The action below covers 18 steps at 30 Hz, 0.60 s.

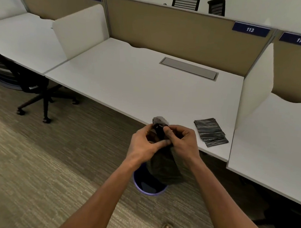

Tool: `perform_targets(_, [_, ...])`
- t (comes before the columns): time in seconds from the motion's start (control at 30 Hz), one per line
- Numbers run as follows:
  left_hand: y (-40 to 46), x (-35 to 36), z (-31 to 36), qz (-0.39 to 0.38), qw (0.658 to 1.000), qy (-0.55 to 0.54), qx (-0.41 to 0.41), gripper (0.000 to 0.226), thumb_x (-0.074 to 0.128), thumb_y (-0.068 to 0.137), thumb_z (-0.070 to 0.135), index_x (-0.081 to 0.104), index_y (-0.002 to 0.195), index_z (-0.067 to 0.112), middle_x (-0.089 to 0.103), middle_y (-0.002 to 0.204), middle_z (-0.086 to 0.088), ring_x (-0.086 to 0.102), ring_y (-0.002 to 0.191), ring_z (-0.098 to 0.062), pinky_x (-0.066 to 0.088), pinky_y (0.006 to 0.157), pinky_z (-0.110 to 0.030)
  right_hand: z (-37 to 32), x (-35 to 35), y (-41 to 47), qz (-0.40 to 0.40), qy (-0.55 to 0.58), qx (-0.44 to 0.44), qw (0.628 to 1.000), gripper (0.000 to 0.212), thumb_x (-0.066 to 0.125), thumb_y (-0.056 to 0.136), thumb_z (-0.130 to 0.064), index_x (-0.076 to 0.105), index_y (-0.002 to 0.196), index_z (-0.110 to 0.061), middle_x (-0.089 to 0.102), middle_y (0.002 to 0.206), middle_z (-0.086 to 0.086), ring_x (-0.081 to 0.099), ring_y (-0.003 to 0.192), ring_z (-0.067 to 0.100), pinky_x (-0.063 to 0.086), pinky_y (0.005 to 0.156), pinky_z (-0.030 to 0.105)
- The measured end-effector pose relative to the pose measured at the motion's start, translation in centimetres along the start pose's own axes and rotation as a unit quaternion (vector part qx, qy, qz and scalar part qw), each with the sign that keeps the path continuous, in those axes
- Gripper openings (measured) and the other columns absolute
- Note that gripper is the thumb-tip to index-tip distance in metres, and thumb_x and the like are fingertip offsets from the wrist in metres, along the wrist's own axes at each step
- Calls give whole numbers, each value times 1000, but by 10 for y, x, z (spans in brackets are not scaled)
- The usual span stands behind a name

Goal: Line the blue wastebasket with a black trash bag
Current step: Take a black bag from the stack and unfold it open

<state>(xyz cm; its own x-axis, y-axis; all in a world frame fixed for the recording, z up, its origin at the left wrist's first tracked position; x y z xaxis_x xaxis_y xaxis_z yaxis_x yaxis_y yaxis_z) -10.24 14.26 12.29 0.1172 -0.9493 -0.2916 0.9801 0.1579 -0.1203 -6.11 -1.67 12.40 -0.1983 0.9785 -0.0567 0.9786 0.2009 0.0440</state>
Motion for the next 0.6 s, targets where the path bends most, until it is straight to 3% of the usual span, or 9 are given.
perform_targets(0.07, [3, -1, 1, 24, 999, -40, -4, 51, 90, 78, 36, 70, 126, 36, 81, 102, 10, 77, 97, -1, 64, 89, -26, -2, 1, 3, -25, -23, -18, 999, 14, 79, 88, -35, 83, 101, -35, 82, 93, -2, 80, 88, 18, 65, 79, 38])
perform_targets(0.13, [7, -6, 0, 23, 996, -89, -13, 58, 90, 81, 21, 68, 135, 30, 82, 104, 5, 78, 101, -7, 64, 87, -26, -4, -4, 9, -22, -70, -37, 997, 23, 83, 83, -37, 82, 105, -32, 81, 87, -2, 79, 81, 19, 66, 77, 41])
perform_targets(0.23, [13, -16, -1, 12, 995, -102, -3, 53, 89, 80, 13, 72, 129, 26, 83, 101, 1, 79, 99, -10, 63, 84, -25, -9, -16, 19, -11, -106, -50, 993, 40, 86, 73, -49, 82, 107, -28, 79, 77, -2, 75, 67, 14, 62, 65, 32])
perform_targets(0.3, [17, -23, -2, 17, 994, -104, -9, 44, 87, 82, 10, 74, 120, 27, 81, 102, -6, 79, 101, -17, 64, 88, -31, -12, -24, 27, -7, -102, -51, 993, 38, 87, 73, -48, 81, 105, -28, 77, 72, -2, 71, 59, 9, 56, 57, 24])
perform_targets(0.37, [19, -31, -3, 9, 987, -158, -33, 41, 82, 86, 3, 73, 123, 18, 77, 112, -17, 79, 103, -25, 65, 87, -35, -14, -32, 35, 5, -84, -44, 995, 28, 89, 78, -39, 82, 103, -26, 76, 68, -3, 67, 56, 4, 51, 54, 18])
perform_targets(0.47, [21, -42, 0, 6, 977, -205, -50, 37, 73, 92, -3, 69, 128, 6, 73, 110, -16, 79, 96, -21, 65, 78, -31, -16, -47, 48, 45, -41, -15, 998, 14, 86, 85, -22, 83, 98, -25, 76, 70, 1, 70, 63, 11, 56, 64, 28])
perform_targets(0.6, [23, -54, 4, 16, 974, -219, -50, 32, 65, 98, -4, 68, 128, 4, 77, 102, -7, 79, 96, -20, 67, 73, -35, -19, -63, 55, 95, 22, 11, 995, 11, 83, 87, -14, 84, 91, -24, 73, 84, 22, 67, 78, 26, 58, 78, 42])
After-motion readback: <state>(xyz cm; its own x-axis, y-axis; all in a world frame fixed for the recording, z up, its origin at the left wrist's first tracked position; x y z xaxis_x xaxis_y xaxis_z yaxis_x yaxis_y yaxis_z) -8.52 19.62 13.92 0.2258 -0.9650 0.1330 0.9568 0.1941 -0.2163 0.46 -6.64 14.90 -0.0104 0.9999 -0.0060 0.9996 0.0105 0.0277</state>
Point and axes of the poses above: each hand's wrist, its own y-axis towards the middle knuckle, its own x-axis out of the palm, z = x × y, the point moved 1 cm from there along y, towards the middle knuckle
